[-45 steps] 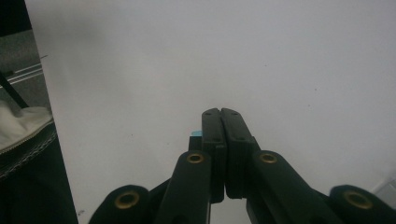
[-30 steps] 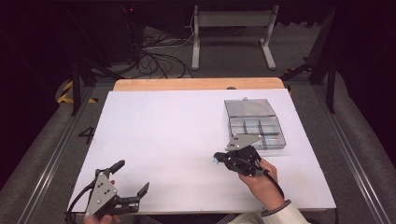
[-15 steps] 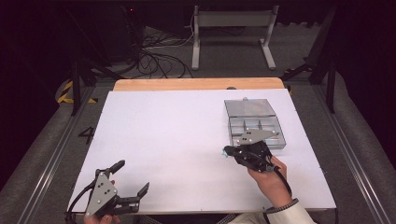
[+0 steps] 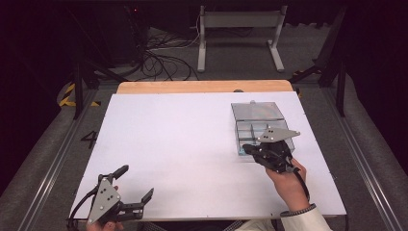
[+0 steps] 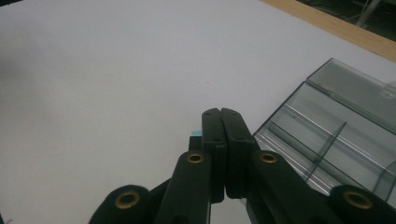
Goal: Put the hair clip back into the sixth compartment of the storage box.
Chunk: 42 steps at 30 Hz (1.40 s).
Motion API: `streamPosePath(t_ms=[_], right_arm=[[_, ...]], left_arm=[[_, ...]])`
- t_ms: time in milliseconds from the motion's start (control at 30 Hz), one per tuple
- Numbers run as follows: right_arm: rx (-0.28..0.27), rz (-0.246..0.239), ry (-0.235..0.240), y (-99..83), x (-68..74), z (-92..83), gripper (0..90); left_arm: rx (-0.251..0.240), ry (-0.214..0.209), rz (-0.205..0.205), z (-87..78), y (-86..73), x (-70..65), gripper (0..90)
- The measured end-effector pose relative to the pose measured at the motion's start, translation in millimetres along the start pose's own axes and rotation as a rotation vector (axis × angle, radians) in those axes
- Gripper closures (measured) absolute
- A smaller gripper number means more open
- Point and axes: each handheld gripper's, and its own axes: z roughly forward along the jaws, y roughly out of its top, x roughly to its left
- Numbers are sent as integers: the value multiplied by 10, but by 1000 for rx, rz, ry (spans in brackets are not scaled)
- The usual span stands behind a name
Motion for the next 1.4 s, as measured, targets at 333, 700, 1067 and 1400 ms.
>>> streamPosePath(t_ms=[333,700,1067,1400], right_arm=[[-14,45,-60,-50,-170,-121,895],[-7,88,-138,-131,-342,-187,896],[7,134,-221,-252,-561,-250,896],[4,201,-258,-373,-765,-313,895]], left_arm=[[2,-1,0,1,-1,-2,36],[2,0,0,0,-1,0,37],[2,-1,-2,3,-1,1,36],[2,-1,-3,5,0,-1,37]])
